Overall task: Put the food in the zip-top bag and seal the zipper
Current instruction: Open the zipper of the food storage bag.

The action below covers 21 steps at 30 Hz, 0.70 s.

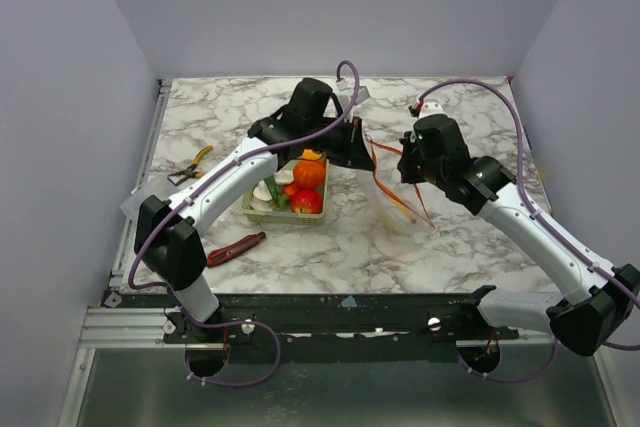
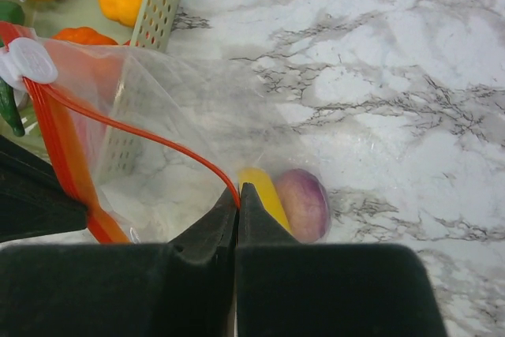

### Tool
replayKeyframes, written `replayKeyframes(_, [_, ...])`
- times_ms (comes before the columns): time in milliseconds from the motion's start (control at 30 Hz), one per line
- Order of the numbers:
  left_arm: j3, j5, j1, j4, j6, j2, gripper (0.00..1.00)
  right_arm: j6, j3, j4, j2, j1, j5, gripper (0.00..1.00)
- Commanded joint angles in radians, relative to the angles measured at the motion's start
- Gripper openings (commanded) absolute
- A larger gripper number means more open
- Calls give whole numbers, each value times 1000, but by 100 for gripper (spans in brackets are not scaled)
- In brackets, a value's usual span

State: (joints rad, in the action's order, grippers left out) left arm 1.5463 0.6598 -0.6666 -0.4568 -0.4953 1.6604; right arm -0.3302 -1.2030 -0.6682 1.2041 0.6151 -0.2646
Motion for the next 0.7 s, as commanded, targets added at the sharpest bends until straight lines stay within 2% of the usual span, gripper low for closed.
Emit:
replayKeyframes(0, [-11, 9, 34, -10, 33, -35, 3, 15, -29, 32, 15, 2, -5, 1])
replayKeyframes(67, [-102, -42, 48, 79, -26, -95, 42, -9, -40, 13, 15, 1, -72, 1])
replayKeyframes(100, [-160, -77, 49, 168, -68, -141, 54, -21, -48, 6, 11, 1, -98, 1])
replayKeyframes(133, [-237, -81, 49, 248, -128, -177, 59, -30, -53, 4, 7, 1, -120, 0])
replayKeyframes(167, [-288, -75, 48, 326, -192, -205, 60, -34, -58, 4, 3, 1, -129, 1])
replayKeyframes(233, [-330, -85, 39, 381, -274, -227, 60, -34, -67, 7, -5, 1, -135, 1])
replayKeyframes(367, [-388, -188, -8, 393, -401, -270, 52, -37, -87, 4, 0, 1, -162, 1])
replayKeyframes(533, [-453, -413, -98, 342, -503, -365, 51, -59, -90, -2, 9, 2, -192, 0])
replayKeyframes(667, [-422, -435, -139, 332, -510, -336, 52, -64, -76, 11, 4, 2, -185, 0])
